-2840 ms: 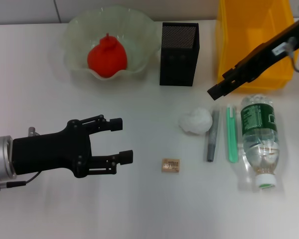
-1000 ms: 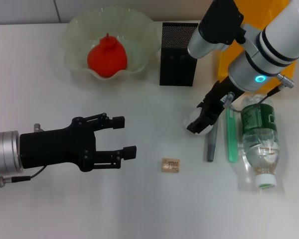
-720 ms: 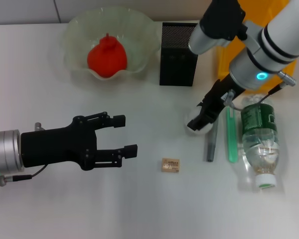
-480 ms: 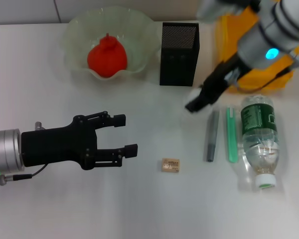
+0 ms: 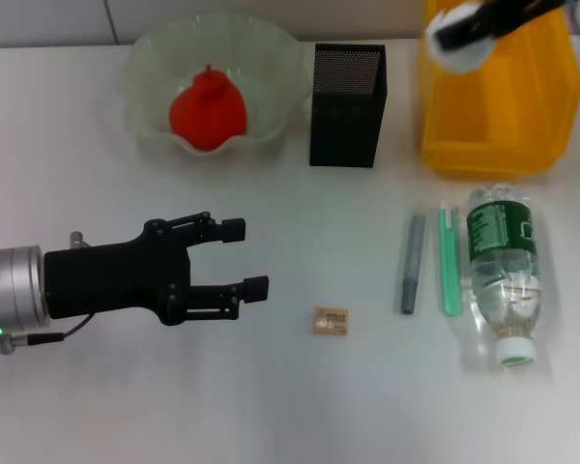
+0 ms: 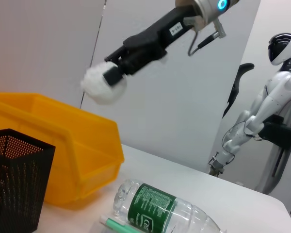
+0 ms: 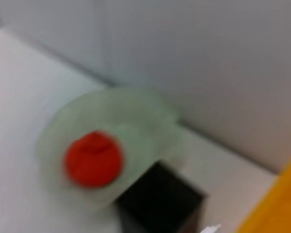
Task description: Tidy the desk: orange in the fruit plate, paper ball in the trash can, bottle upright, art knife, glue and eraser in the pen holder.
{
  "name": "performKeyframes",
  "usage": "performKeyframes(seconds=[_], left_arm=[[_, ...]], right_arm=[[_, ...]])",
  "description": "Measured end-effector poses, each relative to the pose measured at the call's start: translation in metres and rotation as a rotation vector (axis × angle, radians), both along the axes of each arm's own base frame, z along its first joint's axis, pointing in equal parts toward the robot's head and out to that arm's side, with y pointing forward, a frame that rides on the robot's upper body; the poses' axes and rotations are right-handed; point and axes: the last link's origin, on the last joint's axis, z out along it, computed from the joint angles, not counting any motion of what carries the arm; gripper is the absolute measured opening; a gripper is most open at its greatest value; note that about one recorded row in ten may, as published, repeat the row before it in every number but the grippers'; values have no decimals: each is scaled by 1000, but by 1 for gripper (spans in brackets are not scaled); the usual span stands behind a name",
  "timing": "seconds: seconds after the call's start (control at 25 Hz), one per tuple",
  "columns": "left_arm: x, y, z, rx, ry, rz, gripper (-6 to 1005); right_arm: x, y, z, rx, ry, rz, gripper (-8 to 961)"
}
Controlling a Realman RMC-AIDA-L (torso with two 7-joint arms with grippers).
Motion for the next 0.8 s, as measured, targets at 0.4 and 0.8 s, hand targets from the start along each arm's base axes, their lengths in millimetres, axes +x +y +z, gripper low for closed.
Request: performKeyframes(seconds=[0.4, 0.8], left_arm=[[1, 1, 0, -2, 1, -2, 837], [1, 1, 0, -6, 0, 1, 835]], right_arm=[[57, 30, 7, 200, 39, -124, 527], [72, 40, 2, 265, 43, -121, 705]])
